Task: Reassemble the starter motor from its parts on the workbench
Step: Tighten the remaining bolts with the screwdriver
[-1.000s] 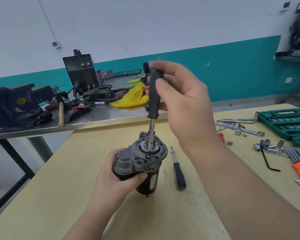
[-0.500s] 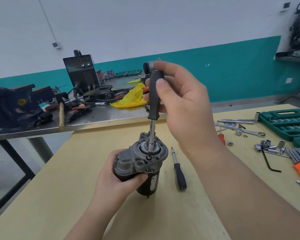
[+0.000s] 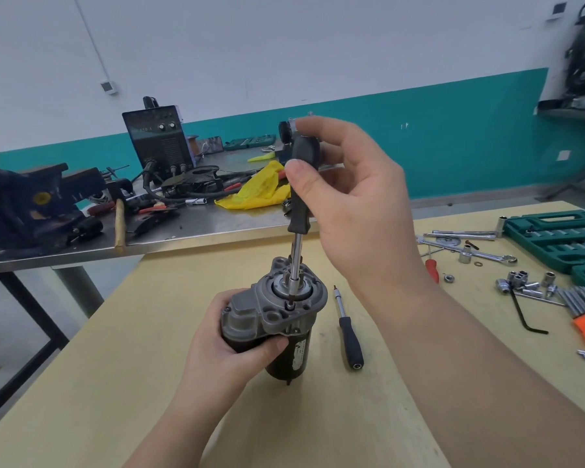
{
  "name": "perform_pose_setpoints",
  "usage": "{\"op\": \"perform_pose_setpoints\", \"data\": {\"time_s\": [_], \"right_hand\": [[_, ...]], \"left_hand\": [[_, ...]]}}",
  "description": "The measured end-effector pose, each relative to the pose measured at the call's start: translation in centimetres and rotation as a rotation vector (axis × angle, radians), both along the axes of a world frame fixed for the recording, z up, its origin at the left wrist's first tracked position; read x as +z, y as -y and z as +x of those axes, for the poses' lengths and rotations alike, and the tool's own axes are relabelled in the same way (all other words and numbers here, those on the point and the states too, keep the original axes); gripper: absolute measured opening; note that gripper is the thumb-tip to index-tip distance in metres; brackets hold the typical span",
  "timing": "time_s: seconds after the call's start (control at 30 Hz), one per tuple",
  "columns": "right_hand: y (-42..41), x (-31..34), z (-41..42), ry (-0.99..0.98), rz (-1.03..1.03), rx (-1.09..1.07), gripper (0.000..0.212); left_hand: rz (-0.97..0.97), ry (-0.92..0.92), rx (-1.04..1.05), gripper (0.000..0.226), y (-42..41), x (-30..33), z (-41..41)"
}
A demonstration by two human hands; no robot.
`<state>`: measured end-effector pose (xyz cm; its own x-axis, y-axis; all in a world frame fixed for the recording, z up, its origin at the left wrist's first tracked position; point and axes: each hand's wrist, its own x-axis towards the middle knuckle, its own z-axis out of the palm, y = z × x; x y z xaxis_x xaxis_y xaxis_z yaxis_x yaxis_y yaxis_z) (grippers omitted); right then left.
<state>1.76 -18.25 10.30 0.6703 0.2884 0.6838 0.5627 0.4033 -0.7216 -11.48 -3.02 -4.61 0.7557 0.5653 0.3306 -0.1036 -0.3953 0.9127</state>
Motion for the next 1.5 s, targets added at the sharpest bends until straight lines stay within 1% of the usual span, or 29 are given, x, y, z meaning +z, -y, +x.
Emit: {"op": "perform_pose_setpoints", "data": {"time_s": [0.07,0.2,0.33,0.43,0.5,0.6,0.73,0.8,0.9,0.97,1.2,1.27,1.37,1.5], "right_hand": [[-0.01,0.03,0.01,-0.008,0.006,-0.003,0.028],[0.03,0.05,0.02,-0.095,0.031,0.106,0.03],[0.06,0.11,0.1,-0.023,0.008,0.026,0.031],[0.05,0.11,0.1,-0.011,0.005,-0.002,0.029],[0.04,0.09,0.04,-0.05,0.017,0.038,0.027],[0.07,0.08,0.1,-0.094,0.022,0.094,0.031],[0.04,0.06,0.2,-0.007,-0.009,0.013,0.032],[-0.05,0.01,0.16,0.002,-0.014,-0.015,0.031],[-0.06,0.04,0.1,-0.058,0.001,0.028,0.029],[-0.03,0.05,0.14,-0.105,0.004,0.083,0.033],[-0.05,0.03,0.27,-0.019,-0.012,0.001,0.03],[-0.09,0.06,0.25,-0.041,0.007,0.026,0.027],[-0.1,0.1,0.13,-0.107,0.023,0.103,0.032],[-0.02,0.11,0.22,-0.031,-0.001,0.043,0.029]], "left_hand": [[0.005,0.0,-0.005,0.069,0.0,0.03,0.0],[0.01,0.008,-0.012,0.069,-0.01,0.05,-0.06],[0.006,0.009,-0.012,0.07,0.04,0.09,0.0],[0.005,0.01,-0.015,0.07,0.05,0.07,-0.08],[0.006,0.012,-0.017,0.069,0.09,0.14,-0.1],[0.003,0.017,-0.023,0.068,0.14,0.25,-0.07],[0.003,0.024,-0.029,0.069,0.2,0.34,-0.02],[-0.001,0.029,-0.028,0.068,0.23,0.4,-0.01],[-0.003,0.027,-0.026,0.07,0.25,0.46,0.04],[-0.01,0.029,-0.027,0.071,0.23,0.48,0.06],[-0.009,0.03,-0.009,0.07,0.38,0.67,0.15],[-0.003,0.035,-0.005,0.069,0.42,0.68,0.17],[0.007,0.042,0.0,0.069,0.46,0.7,0.17],[0.014,0.042,-0.002,0.07,0.44,0.68,0.12]]}}
